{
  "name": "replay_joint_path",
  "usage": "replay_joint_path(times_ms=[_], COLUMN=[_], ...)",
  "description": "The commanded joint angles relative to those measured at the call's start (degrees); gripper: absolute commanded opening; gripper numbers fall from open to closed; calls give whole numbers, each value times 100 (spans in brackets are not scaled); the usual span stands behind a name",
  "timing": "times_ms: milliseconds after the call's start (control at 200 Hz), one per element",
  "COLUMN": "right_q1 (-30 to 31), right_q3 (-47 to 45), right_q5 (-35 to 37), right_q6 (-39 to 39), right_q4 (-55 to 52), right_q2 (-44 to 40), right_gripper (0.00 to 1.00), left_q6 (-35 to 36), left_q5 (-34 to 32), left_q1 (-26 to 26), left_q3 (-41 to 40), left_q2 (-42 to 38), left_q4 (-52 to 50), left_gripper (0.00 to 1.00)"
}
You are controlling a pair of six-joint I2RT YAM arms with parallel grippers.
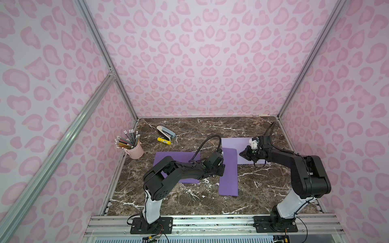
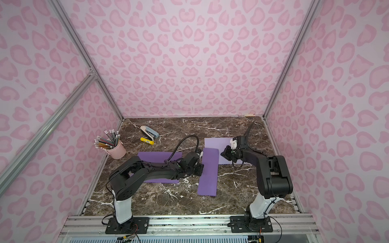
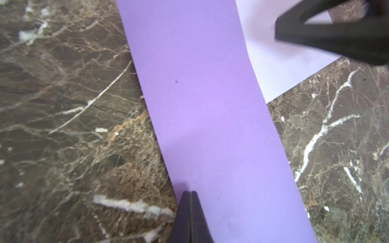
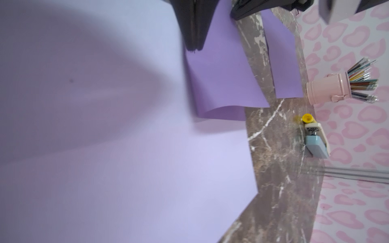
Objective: Fold the rectangular paper in half along the long edge
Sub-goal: Fold the paper at the center of the board.
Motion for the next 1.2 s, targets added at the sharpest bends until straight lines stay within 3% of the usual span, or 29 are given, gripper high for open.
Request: replay_joint_path(times_ms=[0,140,345,715,990,1195], right_q1=[289,591,540,-518,-28,175], right_q3=[274,623,783,108,153,73], right_q5=[4,139,213,-92,-257,-205], right_q6=[1,79,139,-79,11,80], right_q4=[-73,-48,100,287,284,444], right_q2=[-42,515,1110,947,248,587], right_gripper=[0,0,0,0,0,0], left_q6=[64,64,80,72,58,49], left_q5=[28,39,40,2,28,33], left_q1=[-6,-6,-1,-4,-2,-7], left_q3=[-53,-19,3,-78,-70,-70], left_q2=[123,155,153,145,192,216], left_q4=[-1008,-1029,-1095,-1119,-1116,-1116], left_gripper=[4,4,4,4,4,4])
